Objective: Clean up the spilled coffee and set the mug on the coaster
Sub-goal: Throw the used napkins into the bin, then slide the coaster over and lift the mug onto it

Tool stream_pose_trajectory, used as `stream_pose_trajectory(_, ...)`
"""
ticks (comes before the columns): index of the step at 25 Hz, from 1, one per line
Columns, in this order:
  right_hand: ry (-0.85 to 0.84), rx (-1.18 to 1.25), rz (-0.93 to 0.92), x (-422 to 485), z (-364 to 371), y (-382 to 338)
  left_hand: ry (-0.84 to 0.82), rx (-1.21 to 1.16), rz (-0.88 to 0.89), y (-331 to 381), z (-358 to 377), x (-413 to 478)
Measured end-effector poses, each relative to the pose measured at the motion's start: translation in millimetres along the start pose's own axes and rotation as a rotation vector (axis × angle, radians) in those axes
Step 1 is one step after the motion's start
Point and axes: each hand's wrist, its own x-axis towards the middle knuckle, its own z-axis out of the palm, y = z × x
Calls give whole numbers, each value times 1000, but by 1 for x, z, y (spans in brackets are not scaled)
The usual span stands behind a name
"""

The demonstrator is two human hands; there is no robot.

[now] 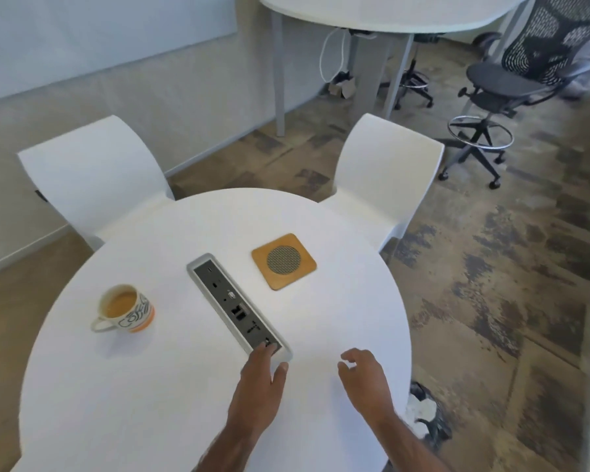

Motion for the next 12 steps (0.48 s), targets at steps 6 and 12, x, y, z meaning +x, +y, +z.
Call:
stream_pose_trajectory(6, 1, -28, -16, 62, 6, -42, 103, -78, -66, 9, -35, 76)
stream_pose_trajectory(12, 9, -45, -27, 182, -10, -89, 135, -369, -300, 48, -33, 161)
